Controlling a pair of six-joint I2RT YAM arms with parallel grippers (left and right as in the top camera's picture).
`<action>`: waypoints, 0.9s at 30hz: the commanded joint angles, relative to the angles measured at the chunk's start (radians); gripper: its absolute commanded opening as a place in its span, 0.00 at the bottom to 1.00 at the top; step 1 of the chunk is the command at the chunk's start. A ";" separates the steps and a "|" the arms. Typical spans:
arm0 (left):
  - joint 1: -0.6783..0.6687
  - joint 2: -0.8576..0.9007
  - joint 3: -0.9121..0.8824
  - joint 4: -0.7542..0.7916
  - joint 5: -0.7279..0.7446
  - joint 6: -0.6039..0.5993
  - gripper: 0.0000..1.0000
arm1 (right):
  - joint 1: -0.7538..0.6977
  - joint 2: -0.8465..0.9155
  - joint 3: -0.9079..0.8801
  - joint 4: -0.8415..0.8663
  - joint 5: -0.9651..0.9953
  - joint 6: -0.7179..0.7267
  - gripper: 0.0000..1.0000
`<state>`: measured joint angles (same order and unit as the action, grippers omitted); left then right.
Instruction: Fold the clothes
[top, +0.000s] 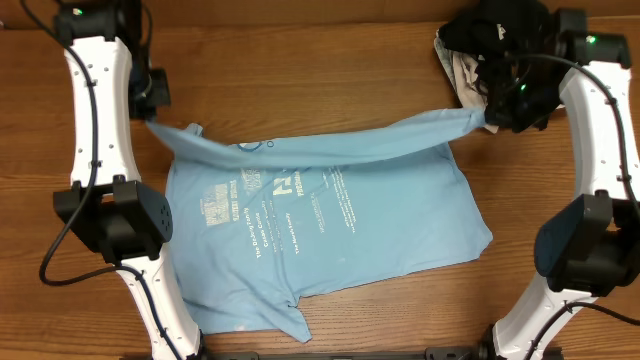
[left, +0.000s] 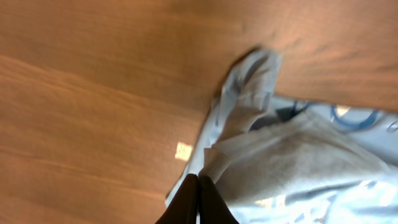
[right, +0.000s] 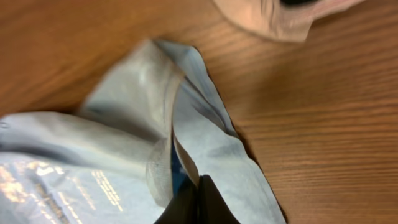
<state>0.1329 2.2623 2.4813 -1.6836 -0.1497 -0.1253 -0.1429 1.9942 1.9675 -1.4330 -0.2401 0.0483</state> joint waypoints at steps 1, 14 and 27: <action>0.012 -0.020 0.061 -0.006 0.013 -0.010 0.04 | -0.003 -0.042 0.085 -0.040 -0.013 -0.024 0.04; 0.014 -0.058 -0.021 -0.006 0.065 0.015 0.04 | -0.039 -0.051 0.094 -0.190 -0.025 -0.065 0.04; 0.011 -0.134 -0.380 -0.006 0.100 0.013 0.04 | -0.088 -0.051 -0.093 -0.202 -0.024 -0.083 0.04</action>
<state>0.1337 2.1685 2.1571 -1.6871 -0.0799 -0.1238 -0.2287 1.9785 1.9278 -1.6531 -0.2623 -0.0227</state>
